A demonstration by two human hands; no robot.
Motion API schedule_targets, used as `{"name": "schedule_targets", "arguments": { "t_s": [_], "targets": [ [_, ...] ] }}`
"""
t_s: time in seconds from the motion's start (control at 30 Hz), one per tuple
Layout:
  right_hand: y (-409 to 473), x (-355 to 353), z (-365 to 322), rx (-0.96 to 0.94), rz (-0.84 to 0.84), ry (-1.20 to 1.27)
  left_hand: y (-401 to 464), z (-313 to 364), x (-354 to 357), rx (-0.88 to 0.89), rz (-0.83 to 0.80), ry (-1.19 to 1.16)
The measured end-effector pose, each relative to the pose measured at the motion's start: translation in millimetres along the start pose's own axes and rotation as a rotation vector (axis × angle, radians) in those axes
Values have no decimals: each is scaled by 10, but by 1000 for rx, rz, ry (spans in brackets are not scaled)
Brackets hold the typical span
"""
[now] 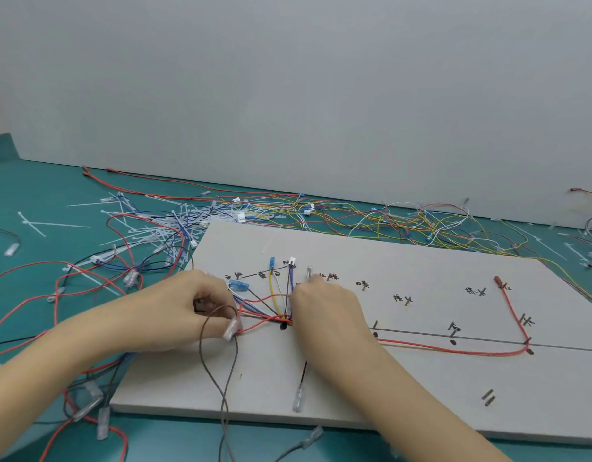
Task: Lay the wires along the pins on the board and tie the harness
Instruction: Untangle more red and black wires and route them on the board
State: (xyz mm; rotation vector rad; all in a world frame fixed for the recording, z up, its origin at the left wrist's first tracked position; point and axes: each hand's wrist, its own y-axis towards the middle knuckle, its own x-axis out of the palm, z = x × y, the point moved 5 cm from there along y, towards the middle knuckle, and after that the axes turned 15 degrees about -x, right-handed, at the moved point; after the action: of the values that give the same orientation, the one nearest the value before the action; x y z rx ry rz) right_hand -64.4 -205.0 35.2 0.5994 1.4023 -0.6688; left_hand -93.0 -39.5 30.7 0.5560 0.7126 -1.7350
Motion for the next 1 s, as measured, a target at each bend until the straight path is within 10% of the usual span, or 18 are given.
{"name": "schedule_targets", "arguments": {
  "t_s": [0.77, 1.0],
  "targets": [
    [-440, 109, -113, -110, 92, 12, 160, 285, 11, 93, 344, 203],
    [-542, 77, -171, -49, 106, -145, 271, 345, 48, 71, 195, 219]
  ]
}}
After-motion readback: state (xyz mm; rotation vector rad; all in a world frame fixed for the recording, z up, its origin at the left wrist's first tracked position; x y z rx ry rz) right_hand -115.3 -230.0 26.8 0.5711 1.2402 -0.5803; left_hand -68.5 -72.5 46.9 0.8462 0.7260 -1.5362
